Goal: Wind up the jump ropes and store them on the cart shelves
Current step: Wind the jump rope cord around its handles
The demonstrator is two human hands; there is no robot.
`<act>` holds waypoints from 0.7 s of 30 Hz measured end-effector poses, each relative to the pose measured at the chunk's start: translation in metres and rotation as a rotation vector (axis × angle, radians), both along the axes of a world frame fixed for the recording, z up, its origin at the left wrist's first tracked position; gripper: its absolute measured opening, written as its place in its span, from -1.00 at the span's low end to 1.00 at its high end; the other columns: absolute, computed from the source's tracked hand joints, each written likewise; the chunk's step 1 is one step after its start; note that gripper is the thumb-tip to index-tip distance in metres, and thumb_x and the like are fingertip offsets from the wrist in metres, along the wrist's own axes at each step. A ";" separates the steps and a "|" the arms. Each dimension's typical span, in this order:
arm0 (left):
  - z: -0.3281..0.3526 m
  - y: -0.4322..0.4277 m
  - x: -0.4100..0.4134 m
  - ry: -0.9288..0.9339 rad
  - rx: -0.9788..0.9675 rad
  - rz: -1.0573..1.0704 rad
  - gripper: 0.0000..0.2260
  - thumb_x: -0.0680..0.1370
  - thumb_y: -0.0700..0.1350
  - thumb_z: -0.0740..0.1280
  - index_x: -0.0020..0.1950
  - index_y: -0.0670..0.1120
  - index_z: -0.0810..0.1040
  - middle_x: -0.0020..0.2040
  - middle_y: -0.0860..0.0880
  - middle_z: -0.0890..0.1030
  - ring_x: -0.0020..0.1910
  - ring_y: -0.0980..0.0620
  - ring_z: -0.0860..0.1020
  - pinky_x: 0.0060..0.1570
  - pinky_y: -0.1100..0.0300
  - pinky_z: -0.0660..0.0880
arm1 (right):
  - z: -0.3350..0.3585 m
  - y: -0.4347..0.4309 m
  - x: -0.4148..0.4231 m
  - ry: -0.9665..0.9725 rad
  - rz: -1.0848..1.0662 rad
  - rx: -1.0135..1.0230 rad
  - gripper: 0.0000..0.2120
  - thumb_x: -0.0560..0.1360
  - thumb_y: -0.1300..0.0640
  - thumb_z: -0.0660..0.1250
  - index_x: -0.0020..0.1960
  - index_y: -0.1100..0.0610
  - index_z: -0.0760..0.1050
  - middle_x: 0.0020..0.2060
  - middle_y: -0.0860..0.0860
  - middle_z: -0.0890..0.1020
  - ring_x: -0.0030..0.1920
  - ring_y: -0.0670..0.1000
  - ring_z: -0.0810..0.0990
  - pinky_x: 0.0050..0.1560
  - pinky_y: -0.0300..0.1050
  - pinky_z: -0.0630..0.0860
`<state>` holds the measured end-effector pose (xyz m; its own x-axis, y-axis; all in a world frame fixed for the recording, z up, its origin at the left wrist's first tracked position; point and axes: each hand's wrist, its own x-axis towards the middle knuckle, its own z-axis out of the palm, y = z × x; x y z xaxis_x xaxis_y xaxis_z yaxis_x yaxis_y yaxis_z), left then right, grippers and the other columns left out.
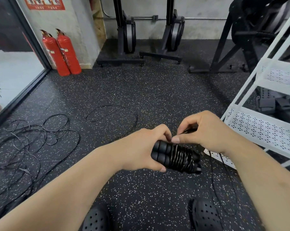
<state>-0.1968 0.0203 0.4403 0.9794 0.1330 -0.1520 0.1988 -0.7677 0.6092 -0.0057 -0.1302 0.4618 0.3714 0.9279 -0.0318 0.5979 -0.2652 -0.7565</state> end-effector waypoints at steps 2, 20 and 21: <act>-0.001 -0.002 0.000 0.016 0.014 0.002 -0.37 0.41 0.08 0.66 0.27 0.22 0.31 0.05 0.27 0.62 0.03 0.25 0.55 0.07 0.14 0.51 | 0.000 -0.001 -0.001 0.000 0.013 0.040 -0.75 0.27 -0.18 0.68 -0.22 -0.06 0.72 -0.29 -0.10 0.72 -0.31 -0.16 0.60 -0.15 -0.18 0.47; 0.019 0.002 -0.013 -0.051 -0.055 0.055 -0.44 0.40 0.06 0.68 0.21 0.26 0.39 0.05 0.20 0.61 0.04 0.18 0.57 0.05 0.16 0.52 | -0.018 0.001 0.000 0.202 -0.063 0.117 -0.84 0.44 -0.05 0.62 -0.14 0.02 0.74 -0.25 -0.01 0.72 -0.26 -0.04 0.61 -0.18 -0.09 0.55; 0.023 0.002 -0.014 -0.068 -0.062 0.055 -0.44 0.41 0.04 0.68 0.21 0.24 0.40 0.05 0.20 0.62 0.03 0.18 0.57 0.01 0.20 0.50 | -0.017 0.001 0.000 0.256 -0.053 0.119 -0.83 0.45 -0.04 0.60 -0.13 0.06 0.73 -0.27 0.00 0.70 -0.32 -0.05 0.59 -0.26 -0.17 0.52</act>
<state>-0.2106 0.0227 0.4628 0.9792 0.1794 -0.0946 0.1960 -0.7170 0.6689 -0.0057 -0.1296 0.4452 0.4131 0.9104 -0.0227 0.3716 -0.1913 -0.9085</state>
